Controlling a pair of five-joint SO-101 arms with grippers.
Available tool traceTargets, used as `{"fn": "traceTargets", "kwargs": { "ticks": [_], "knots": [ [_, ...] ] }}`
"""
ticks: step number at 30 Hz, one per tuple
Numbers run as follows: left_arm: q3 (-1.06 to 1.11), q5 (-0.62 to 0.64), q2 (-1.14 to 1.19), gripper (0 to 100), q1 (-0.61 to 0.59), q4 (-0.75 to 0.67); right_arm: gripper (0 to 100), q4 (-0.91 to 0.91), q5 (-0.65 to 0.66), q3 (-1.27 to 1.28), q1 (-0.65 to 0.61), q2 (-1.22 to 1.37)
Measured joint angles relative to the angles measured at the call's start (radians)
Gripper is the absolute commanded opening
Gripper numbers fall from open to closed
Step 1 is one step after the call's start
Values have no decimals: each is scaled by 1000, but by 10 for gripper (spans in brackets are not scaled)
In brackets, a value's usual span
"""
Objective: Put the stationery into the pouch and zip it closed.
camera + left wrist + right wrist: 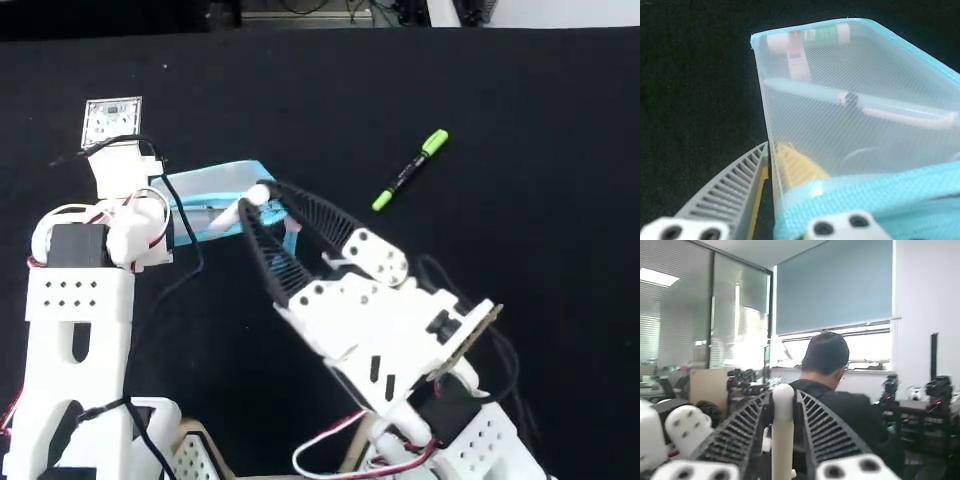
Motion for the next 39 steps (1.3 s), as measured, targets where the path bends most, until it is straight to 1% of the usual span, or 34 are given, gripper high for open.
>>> {"fn": "traceTargets", "kwargs": {
  "ticks": [5, 11, 19, 20, 22, 24, 26, 31, 36, 38, 39],
  "knots": [
    [0, 0, 0, 30, 0, 0, 11, -71, 0, 35, 87, 0],
    [0, 0, 0, 30, 0, 0, 11, -83, 0, 149, 98, 0],
    [0, 0, 0, 30, 0, 0, 16, -83, 3, 235, -12, 0],
    [0, 0, 0, 30, 0, 0, 31, -83, 3, 250, -29, 0],
    [0, 0, 0, 30, 0, 0, 90, -78, 3, 265, -60, 0],
    [0, 0, 0, 30, 0, 0, 155, -35, 3, 265, -87, 0],
    [0, 0, 0, 30, 0, 0, 172, 37, 2, 267, -110, 0],
    [0, 0, 0, 30, 0, 0, 123, 256, 0, 204, -118, 0],
    [0, 0, 0, 30, 0, 0, 74, 367, 0, 63, -115, 0],
    [0, 0, 0, 30, 0, 0, 42, 391, 0, 12, -58, 0],
    [0, 0, 0, 30, 0, 0, 33, 402, 0, -8, -11, 0]
  ]
}}
